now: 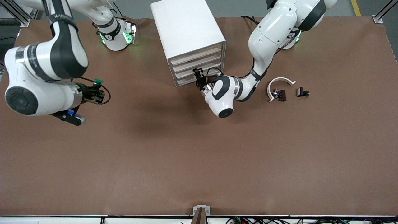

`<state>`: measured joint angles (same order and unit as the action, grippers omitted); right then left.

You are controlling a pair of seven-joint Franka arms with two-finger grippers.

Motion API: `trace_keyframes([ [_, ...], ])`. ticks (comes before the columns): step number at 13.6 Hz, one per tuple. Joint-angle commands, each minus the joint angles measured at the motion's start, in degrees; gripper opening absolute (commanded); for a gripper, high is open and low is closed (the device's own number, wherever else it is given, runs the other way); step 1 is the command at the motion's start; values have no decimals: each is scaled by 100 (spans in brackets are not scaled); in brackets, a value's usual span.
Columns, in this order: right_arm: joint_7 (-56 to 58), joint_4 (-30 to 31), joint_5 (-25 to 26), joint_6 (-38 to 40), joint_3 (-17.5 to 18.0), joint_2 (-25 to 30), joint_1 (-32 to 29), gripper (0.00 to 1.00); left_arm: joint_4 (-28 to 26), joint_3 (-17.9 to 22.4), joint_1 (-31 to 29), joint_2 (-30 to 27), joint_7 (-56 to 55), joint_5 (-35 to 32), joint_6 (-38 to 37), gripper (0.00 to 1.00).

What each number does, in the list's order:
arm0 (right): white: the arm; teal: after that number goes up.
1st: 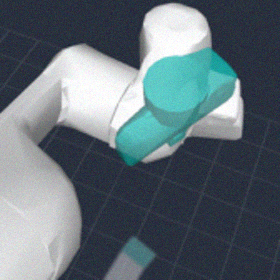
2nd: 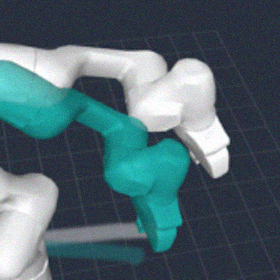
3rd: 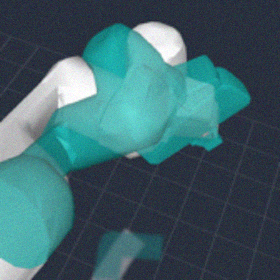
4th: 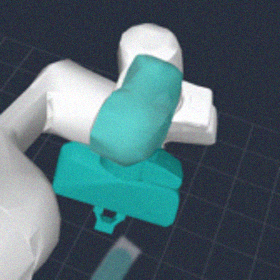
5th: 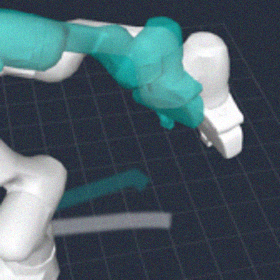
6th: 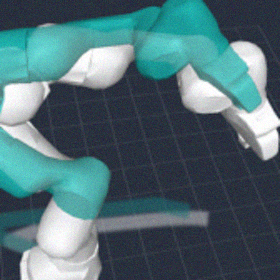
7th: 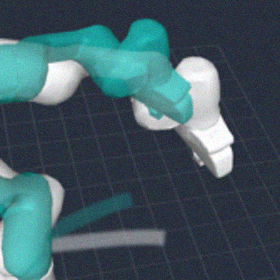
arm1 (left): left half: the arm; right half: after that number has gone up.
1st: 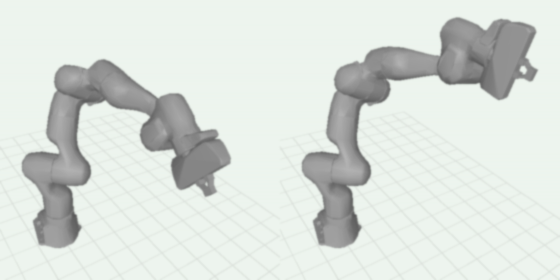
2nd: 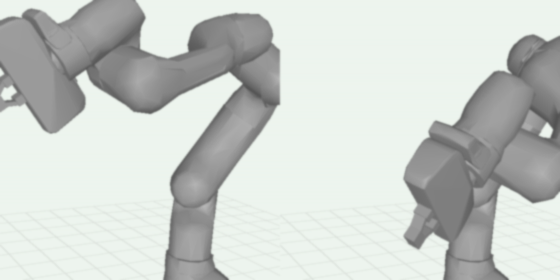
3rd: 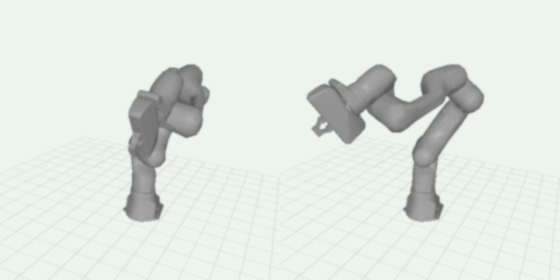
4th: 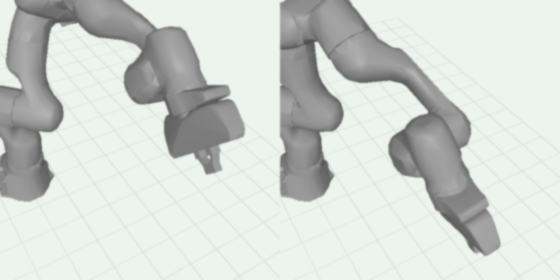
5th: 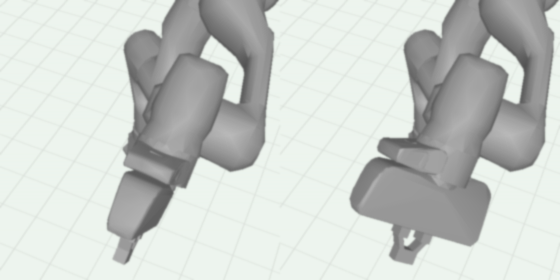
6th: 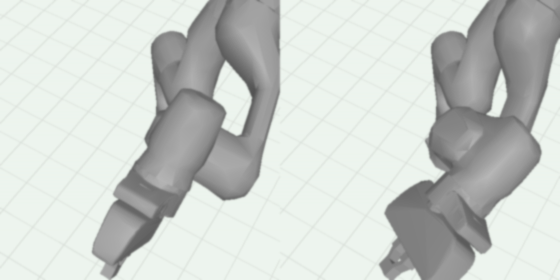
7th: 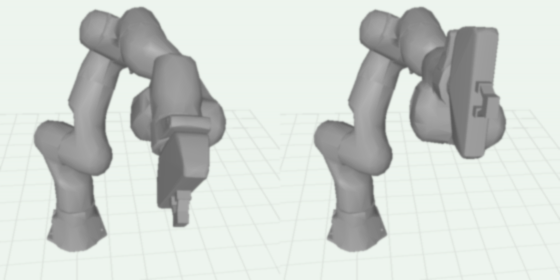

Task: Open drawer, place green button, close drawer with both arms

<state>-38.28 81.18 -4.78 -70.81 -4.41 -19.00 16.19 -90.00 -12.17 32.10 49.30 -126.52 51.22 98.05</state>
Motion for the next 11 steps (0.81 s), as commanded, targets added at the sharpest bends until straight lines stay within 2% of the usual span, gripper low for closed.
trace_keyframes([
  [1,-853,-190,56,216,-42,54,541,24,141,31,-159,71,22,73,-84,0],
  [3,-1722,-190,-5,260,-25,142,936,24,159,74,-265,79,31,64,-76,0],
  [7,-3437,-199,-49,191,-16,177,1965,24,378,417,-292,115,57,20,-76,0],
  [11,-4712,-208,-751,-291,-25,160,2326,24,554,435,-397,124,75,37,-76,0],
])
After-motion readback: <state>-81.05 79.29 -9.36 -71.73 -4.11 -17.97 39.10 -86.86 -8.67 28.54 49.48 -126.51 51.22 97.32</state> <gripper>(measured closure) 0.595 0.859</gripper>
